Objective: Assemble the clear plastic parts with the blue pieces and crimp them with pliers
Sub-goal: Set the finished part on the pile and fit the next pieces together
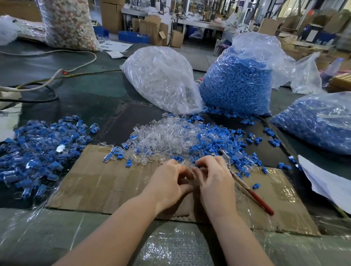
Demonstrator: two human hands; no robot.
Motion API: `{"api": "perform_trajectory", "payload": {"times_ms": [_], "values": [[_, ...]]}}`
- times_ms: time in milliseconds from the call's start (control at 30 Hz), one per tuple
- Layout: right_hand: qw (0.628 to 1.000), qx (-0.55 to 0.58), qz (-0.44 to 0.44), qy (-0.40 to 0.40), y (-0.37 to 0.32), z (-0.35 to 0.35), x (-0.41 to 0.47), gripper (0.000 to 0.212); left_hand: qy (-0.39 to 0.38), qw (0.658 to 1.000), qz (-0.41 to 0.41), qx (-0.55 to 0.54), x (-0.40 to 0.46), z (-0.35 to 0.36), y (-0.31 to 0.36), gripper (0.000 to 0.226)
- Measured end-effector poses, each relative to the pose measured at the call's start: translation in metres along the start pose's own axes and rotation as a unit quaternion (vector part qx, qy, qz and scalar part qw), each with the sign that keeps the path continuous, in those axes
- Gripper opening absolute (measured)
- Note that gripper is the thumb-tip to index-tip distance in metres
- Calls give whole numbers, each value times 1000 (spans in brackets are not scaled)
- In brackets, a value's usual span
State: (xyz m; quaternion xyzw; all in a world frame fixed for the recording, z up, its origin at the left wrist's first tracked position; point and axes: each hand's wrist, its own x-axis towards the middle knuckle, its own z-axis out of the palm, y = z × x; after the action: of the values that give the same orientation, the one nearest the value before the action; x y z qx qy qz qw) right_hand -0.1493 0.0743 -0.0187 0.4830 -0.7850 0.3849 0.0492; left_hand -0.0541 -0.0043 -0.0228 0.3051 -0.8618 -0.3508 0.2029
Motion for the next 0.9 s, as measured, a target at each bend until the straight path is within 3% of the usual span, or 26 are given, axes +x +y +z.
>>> {"api": "perform_trajectory", "payload": {"times_ms": [133, 267, 433, 567, 700, 900], "values": [[1000, -1, 5, -1, 1, 2, 1, 7, 15, 1000, -1, -12, 0, 3, -3, 15], [999, 31, 6, 14, -1, 2, 4, 6, 80, 987, -53, -126, 5, -3, -7, 15], [999, 53, -7, 6, -9, 9, 12, 10, 88, 962, -101, -237, 9, -7, -11, 23], [998, 57, 4, 23, -7, 18, 7, 8, 102, 971, -74, -203, 7, -5, -16, 28], [995, 68, -5, 67, -5, 22, 0, 7, 146, 977, -71, -141, 8, -1, -20, 20], [989, 119, 5, 84, -3, 23, -4, 7, 135, 929, -112, -326, 5, 1, -18, 13]]}}
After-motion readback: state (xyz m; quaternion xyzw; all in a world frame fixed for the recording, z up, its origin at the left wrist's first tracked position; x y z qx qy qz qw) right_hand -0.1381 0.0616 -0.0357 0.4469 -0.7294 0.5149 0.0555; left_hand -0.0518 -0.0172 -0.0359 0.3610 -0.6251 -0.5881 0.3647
